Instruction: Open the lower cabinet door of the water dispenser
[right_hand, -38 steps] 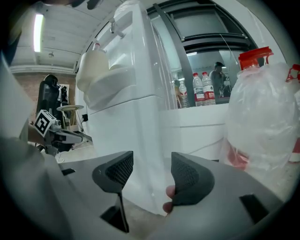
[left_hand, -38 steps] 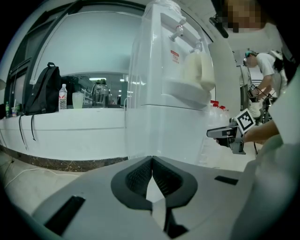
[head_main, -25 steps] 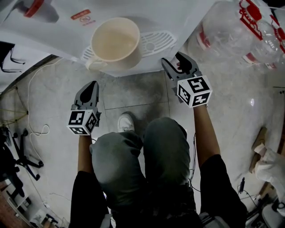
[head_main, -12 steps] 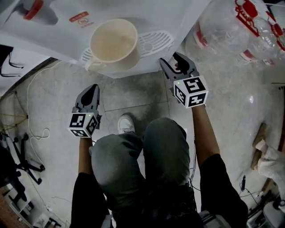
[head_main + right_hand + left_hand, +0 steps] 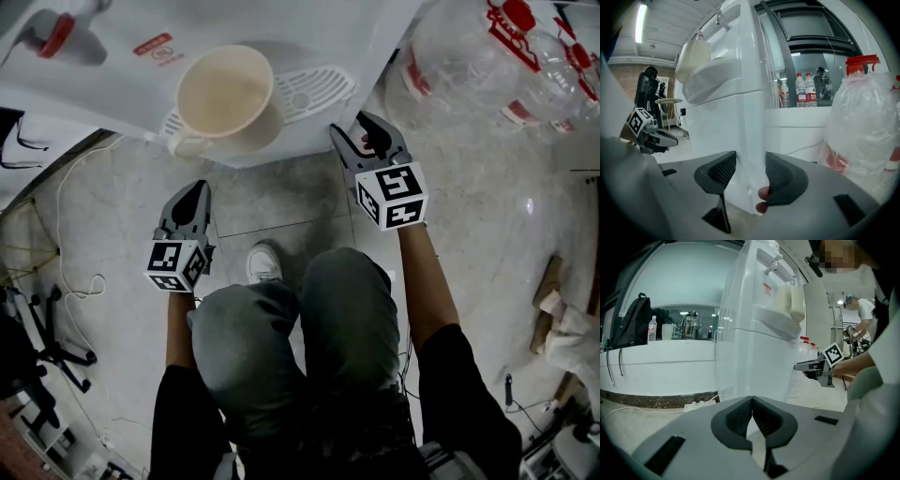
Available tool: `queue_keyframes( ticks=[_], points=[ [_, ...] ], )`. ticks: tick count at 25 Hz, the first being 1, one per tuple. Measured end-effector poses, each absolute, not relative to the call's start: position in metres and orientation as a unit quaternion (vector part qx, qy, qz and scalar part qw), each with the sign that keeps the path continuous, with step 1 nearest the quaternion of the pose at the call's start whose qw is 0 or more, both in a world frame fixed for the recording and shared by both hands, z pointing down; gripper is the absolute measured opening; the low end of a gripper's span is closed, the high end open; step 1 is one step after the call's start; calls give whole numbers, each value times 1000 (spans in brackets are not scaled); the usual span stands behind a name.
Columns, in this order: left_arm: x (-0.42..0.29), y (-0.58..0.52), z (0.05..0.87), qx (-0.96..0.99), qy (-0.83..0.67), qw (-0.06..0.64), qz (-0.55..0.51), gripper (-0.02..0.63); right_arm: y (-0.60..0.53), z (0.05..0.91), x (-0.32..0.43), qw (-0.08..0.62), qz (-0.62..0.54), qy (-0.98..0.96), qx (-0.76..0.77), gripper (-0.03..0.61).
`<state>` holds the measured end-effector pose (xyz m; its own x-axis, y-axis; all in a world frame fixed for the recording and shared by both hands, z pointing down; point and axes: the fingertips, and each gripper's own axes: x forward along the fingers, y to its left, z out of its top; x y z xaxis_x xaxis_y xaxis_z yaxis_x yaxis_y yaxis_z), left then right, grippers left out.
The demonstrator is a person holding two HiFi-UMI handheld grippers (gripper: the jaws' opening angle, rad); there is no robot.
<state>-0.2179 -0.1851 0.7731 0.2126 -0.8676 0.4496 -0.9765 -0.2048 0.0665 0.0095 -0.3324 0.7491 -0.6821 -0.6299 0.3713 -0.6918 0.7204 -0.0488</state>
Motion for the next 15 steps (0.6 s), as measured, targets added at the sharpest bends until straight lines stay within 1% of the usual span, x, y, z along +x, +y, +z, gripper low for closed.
queue_keyframes(
  ticks=[8,15],
  points=[
    [-215,-183,777,762,-603,174,162,12,-312,750,16,168,85,-909,372,199],
    [-206,-182,768,764,-585,205,175,12,-302,748,17,198,101,-897,381,198]
  ],
)
